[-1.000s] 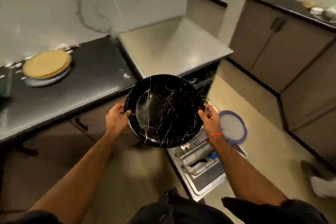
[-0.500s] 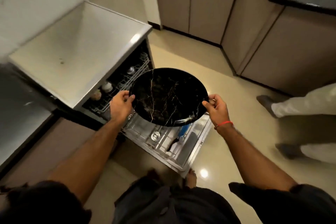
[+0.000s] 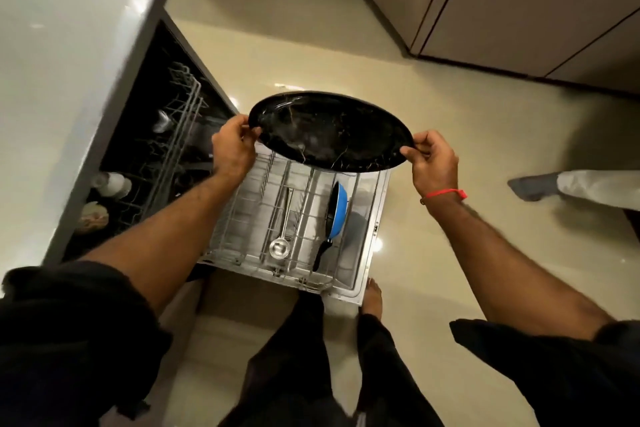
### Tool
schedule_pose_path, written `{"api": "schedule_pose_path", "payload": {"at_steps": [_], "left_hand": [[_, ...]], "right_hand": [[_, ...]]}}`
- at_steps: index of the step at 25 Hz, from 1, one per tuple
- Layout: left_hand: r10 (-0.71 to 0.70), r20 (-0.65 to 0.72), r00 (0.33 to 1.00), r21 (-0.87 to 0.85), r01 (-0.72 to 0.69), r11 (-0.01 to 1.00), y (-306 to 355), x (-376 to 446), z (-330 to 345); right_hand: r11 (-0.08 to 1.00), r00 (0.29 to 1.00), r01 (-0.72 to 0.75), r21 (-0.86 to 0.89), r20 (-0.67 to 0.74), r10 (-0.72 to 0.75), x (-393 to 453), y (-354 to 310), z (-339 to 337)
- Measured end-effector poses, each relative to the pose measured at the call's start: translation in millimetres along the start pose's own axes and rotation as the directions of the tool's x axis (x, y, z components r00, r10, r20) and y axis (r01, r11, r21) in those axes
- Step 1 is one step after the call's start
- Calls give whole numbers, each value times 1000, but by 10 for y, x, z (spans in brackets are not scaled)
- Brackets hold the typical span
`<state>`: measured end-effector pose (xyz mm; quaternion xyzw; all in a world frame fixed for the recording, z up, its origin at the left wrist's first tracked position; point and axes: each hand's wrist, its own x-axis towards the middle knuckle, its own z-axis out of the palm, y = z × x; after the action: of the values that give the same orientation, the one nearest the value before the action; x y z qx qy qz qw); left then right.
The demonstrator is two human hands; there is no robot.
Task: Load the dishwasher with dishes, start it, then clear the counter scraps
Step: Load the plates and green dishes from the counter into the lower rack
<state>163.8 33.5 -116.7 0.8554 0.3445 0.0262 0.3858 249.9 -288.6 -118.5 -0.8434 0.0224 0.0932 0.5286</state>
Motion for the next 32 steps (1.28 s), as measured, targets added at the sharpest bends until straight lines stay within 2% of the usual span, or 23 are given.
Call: {"api": "schedule_pose_path", "payload": {"at_steps": [5,11,17,20,23,24,28,32], "left_hand": [[-18,-5,1000,-16,18,1000,-926,944,999],[-88,88,992,-101,97,990,-1996,1455,2069],[-212,138,967,55,206,977,-2751,1949,2621],[-307,196,931,137,284,949,-2616,1841,2543],[-301,376,876,231,226,946,-2535,1623,2420],[-302,395,868,245,217,945,-2523,1566,2381],[-286,315,905,189,235,953,-2423,1294,2322],[-181,242,953,121,155,980,-2299,795,2192]], "right_hand": [[998,998,38,-48,-57,-40,645,998,817],[996,998,-5,-90,-56,0,839,2099,1435],[992,997,-31,-122,-75,22,923,2506,1830],[987,998,-59,-146,-14,58,981,2443,1990],[979,995,-95,-180,23,101,975,2410,2064],[977,993,-103,-186,37,112,970,2411,2072],[972,993,-62,-225,83,82,858,2359,2040],[947,992,111,-300,87,-88,600,2214,2013]]}}
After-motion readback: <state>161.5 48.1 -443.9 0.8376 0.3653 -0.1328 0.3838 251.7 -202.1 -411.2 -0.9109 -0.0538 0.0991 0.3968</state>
